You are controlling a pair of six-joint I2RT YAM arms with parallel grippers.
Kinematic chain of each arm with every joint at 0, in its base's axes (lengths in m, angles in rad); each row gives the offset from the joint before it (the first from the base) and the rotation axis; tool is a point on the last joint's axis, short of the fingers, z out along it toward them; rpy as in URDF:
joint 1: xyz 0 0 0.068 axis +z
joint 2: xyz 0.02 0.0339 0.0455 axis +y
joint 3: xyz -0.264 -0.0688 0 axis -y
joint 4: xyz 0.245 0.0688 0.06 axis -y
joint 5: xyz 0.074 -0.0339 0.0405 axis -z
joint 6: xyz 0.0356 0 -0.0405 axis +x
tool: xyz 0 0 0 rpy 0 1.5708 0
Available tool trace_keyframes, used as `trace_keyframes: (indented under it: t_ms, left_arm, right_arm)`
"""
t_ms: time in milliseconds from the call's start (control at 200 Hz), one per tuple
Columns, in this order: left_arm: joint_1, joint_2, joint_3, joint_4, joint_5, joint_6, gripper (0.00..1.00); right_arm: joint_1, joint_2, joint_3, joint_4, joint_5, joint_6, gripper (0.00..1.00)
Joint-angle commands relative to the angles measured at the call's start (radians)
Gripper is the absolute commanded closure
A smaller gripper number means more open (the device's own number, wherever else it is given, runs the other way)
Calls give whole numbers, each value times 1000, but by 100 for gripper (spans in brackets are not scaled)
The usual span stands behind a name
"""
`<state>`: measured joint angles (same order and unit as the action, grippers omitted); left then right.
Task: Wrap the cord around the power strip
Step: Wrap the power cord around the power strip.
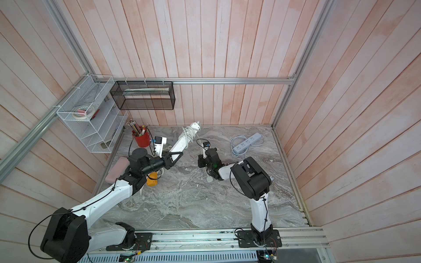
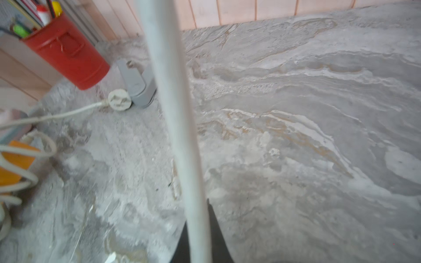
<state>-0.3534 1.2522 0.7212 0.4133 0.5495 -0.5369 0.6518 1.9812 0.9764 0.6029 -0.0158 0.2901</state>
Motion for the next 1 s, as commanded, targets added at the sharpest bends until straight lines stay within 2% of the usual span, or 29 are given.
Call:
trace_keyframes:
  t_ms: [0, 110, 265, 395, 485, 585, 765, 855, 990]
  left_arm:
    - [21, 31, 76, 176, -71, -60, 100]
    - [44, 82, 109, 150, -95, -33, 100]
    - [130, 117, 168, -84, -195, 168, 100]
    - [254, 136, 204, -183, -240, 232, 100]
    - [284, 149, 249, -224, -258, 271, 100]
    - [279, 172, 295, -270, -290, 333, 100]
    - [257, 225, 339, -387, -417, 498, 100]
    - [214, 275, 395, -452, -459, 576, 100]
    - [94, 357, 494, -607, -439, 722, 100]
  right_arm:
    - [62, -108, -49, -103, 92, -166, 100]
    - [87, -196, -88, -169, 125, -199, 100]
    - [131, -321, -126, -257, 203, -306, 100]
    - [185, -385, -141, -342, 304, -465, 100]
    - [253, -424, -170, -336, 339, -624, 100]
    - [331, -468, -199, -259, 448, -804, 100]
    - [331, -605, -174, -164, 504, -1000, 100]
    - [312, -676, -167, -83, 462, -1058, 100]
    - [269, -680, -26, -118, 352, -1089, 100]
